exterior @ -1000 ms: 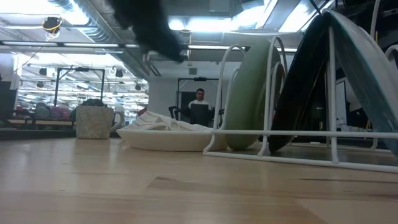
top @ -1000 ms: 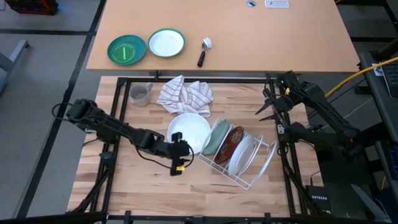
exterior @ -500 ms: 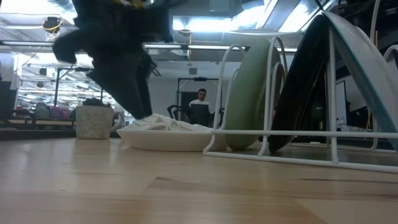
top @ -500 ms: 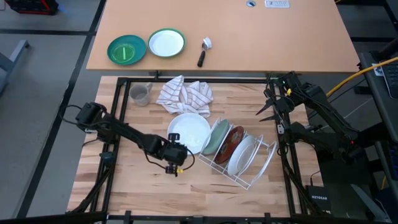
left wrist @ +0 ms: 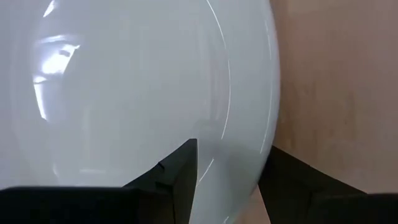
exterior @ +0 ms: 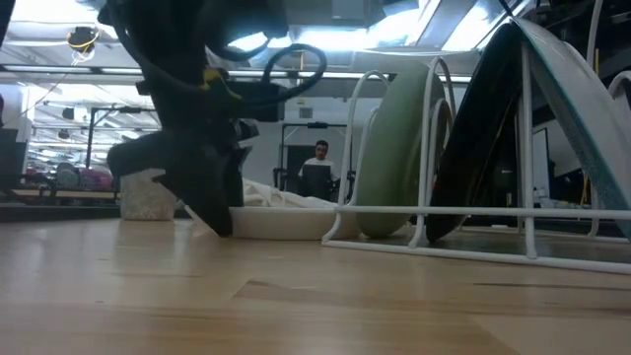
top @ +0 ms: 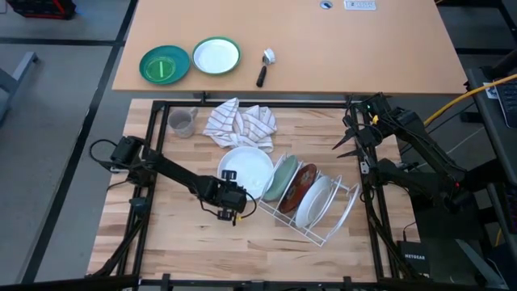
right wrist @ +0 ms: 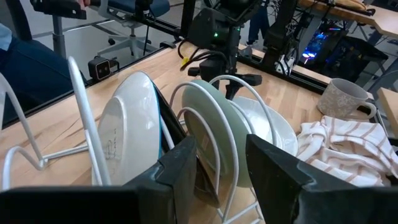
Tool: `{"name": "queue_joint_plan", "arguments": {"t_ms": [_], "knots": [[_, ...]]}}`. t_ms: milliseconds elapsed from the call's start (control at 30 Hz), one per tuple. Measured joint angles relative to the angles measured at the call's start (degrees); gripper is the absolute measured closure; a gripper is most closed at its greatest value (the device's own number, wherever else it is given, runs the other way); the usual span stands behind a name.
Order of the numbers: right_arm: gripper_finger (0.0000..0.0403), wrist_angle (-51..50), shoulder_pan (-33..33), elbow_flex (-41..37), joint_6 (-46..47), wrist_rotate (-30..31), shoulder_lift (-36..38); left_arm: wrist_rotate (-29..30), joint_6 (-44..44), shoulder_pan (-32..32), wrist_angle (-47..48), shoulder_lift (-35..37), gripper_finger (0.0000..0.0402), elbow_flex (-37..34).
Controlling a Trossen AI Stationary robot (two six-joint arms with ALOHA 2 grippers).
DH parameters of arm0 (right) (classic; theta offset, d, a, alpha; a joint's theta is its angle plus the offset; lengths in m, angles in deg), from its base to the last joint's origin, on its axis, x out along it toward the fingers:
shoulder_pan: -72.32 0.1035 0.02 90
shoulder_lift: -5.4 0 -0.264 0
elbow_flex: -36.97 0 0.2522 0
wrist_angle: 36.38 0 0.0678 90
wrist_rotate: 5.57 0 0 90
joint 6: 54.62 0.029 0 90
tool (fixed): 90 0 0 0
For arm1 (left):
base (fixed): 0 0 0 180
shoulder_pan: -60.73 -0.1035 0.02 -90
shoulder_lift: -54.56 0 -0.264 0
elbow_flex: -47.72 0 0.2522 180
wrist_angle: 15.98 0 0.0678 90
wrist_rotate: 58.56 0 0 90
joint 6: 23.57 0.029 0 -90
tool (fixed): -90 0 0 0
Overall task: Sort dishes
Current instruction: Put the white plate into the dish rack
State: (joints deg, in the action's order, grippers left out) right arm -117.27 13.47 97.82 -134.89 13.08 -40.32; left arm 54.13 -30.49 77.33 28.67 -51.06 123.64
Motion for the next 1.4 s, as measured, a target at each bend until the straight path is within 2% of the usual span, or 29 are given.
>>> {"name": "queue_joint_plan", "arguments": {"t_ms": [367,567,667,833,1133,1400], "knots": [[0.0258,0.0,0.0,0.0,0.0,0.0,0.0,1.3,1.4,-0.6,-0.4,-2.0,0.0263,0.2],[0.0258,0.1,0.0,0.0,-0.2,0.0,0.0,1.7,1.6,-0.5,-0.5,-2.1,0.0334,0.2],[0.0258,0.1,0.0,0.0,-0.4,0.0,0.0,4.4,2.7,-0.5,-0.5,-2.4,0.0372,0.1],[0.0258,-0.2,0.0,0.0,-1.2,0.0,0.0,6.4,2.6,0.1,0.2,-2.4,0.038,-0.1],[0.0258,-0.3,0.0,0.0,-1.2,0.0,0.0,6.7,-7.4,1.9,0.3,-0.6,0.0381,1.0],[0.0258,-0.4,0.0,0.0,-1.2,0.4,0.0,7.7,-17.2,3.8,0.5,4.9,0.0392,2.3]]}}
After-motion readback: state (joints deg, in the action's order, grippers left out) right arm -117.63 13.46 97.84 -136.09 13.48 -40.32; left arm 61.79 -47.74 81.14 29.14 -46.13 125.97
